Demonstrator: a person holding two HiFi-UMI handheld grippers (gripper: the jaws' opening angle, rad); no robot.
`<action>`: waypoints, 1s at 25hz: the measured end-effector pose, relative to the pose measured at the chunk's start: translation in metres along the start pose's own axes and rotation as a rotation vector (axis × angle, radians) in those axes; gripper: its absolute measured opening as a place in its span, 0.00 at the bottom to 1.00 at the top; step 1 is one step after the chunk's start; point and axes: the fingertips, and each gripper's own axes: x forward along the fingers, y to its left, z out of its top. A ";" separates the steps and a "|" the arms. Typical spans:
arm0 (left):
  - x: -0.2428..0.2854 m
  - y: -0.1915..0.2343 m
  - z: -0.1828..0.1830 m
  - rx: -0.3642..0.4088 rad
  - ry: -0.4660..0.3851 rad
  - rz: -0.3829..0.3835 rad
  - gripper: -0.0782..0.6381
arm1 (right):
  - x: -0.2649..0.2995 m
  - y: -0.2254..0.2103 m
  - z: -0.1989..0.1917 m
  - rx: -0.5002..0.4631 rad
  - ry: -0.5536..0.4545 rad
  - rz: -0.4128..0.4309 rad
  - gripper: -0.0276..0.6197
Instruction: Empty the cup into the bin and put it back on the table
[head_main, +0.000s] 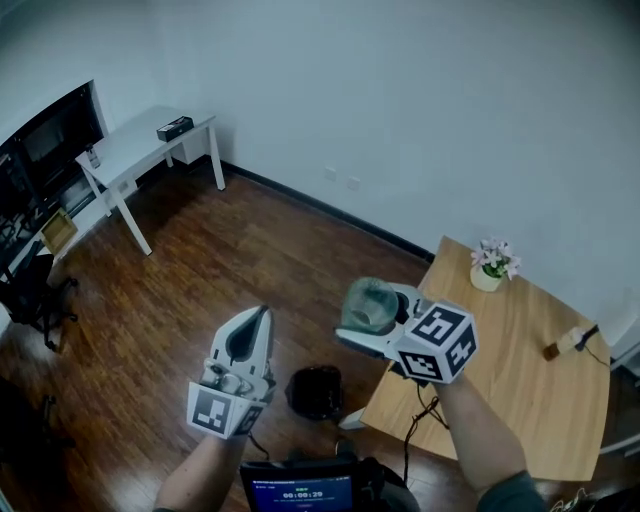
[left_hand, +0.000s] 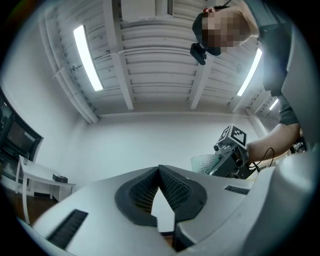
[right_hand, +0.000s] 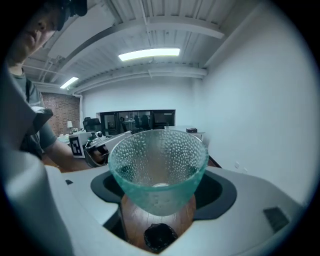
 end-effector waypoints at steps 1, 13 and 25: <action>0.001 -0.001 0.000 -0.011 -0.010 -0.005 0.11 | -0.004 0.002 -0.001 0.009 -0.002 -0.009 0.64; 0.021 -0.054 0.003 -0.101 -0.028 -0.152 0.11 | -0.070 0.005 -0.018 0.092 -0.051 -0.131 0.64; 0.046 -0.170 0.013 -0.134 -0.049 -0.260 0.11 | -0.195 0.002 -0.058 0.123 -0.089 -0.241 0.64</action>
